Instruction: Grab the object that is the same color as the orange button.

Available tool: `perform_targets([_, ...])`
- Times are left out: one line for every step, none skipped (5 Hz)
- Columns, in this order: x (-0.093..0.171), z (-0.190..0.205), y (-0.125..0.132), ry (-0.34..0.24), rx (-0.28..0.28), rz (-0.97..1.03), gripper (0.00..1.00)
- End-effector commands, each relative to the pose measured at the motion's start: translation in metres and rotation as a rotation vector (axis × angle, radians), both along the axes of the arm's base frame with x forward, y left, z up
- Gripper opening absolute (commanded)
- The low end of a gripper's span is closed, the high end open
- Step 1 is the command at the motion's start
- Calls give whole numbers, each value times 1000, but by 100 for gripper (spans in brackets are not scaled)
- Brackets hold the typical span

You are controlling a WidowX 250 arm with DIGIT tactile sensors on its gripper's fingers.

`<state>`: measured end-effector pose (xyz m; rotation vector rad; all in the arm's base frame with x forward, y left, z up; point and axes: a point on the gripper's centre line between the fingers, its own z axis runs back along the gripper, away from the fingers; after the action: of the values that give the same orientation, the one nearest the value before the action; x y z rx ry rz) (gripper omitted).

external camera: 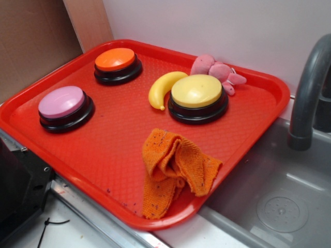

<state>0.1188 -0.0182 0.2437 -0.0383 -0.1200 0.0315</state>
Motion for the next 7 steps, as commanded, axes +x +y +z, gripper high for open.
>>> perform_targets([0, 0, 0, 0, 0, 0, 100])
perform_targets([5, -19, -15, 1, -66, 142, 100])
perform_targets([12, -39, -32, 26, -55, 260, 100])
perform_targets([23, -66, -60, 7, -103, 399, 100])
perform_targets([36, -95, -89, 43, -102, 497, 100])
perform_targets([52, -130, -109, 28, -221, 660, 100])
perform_targets([58, -159, -123, 114, -340, 740, 100])
